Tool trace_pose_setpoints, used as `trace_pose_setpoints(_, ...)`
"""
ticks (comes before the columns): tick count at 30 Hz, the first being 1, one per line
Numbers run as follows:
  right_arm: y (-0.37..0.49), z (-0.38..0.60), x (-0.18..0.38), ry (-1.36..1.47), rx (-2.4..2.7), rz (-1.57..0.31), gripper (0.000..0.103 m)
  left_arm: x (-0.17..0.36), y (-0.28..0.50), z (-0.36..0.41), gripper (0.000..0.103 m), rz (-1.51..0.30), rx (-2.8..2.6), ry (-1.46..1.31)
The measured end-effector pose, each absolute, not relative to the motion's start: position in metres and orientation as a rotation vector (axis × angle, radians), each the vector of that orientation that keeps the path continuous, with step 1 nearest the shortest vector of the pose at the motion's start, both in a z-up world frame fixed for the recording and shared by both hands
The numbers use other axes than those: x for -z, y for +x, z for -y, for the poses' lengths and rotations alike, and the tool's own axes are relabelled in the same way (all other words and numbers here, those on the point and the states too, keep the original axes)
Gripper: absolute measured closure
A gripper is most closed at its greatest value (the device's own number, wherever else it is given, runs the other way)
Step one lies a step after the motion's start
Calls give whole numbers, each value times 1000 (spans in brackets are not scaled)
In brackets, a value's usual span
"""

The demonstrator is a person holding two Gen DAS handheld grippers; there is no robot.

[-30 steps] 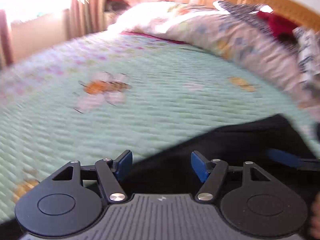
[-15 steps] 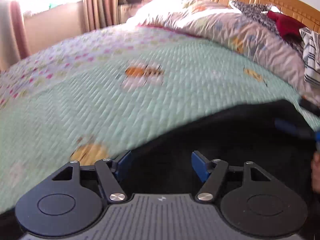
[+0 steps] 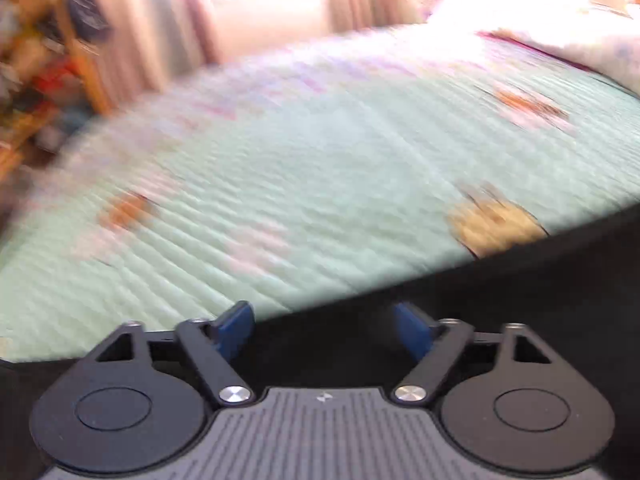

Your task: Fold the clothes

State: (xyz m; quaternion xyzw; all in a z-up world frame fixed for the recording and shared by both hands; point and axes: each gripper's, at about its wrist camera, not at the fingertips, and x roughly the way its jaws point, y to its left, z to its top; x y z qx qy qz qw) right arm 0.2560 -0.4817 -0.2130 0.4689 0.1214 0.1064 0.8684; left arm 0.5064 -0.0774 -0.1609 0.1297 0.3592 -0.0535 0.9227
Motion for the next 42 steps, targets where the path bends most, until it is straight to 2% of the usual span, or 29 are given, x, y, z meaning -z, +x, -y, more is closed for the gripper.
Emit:
trace_pose_setpoints(4,256,485,214,988,-229,-252,13,135,463,71,28,-746,377,78)
trace_pose_setpoints(9,257,486,214,988,-230,-254,13,166,409,113,25,-931,640,288)
trace_pose_setpoints(10,257,486,214,990,-230,-253,13,177,410,118,20,-940,634,331)
trace_pose_setpoints(11,258,487,214,990,-230,-255,13,182,424,115,8,-915,603,322)
trace_pose_setpoints(12,259,487,215,988,-229,-257,13,187,439,112,0,-891,562,309)
trace_pose_setpoints(16,261,487,215,974,-228,-266,13,173,494,107,3,-800,312,346)
trace_pose_setpoints(17,262,487,215,973,-228,-267,13,167,495,105,14,-802,278,369)
trace_pose_setpoints(18,262,487,215,973,-229,-267,13,162,495,102,18,-803,245,391)
trace_pose_setpoints(24,262,483,210,953,-259,-279,13,129,430,77,18,-798,429,194)
trace_pose_setpoints(29,265,460,196,825,-396,-327,13,135,358,57,18,-791,382,130)
trace_pose_setpoints(33,269,439,191,701,-443,-388,13,142,328,-38,8,-750,161,-360)
trace_pose_setpoints(34,270,437,191,689,-440,-400,13,146,323,-59,9,-745,106,-470)
trace_pose_setpoints(38,272,438,191,689,-426,-409,13,164,307,-81,9,-770,59,-570)
trace_pose_setpoints(40,273,437,192,684,-423,-414,13,165,305,-76,9,-719,118,-668)
trace_pose_setpoints(42,273,436,192,679,-423,-419,13,159,311,-57,8,-695,231,-650)
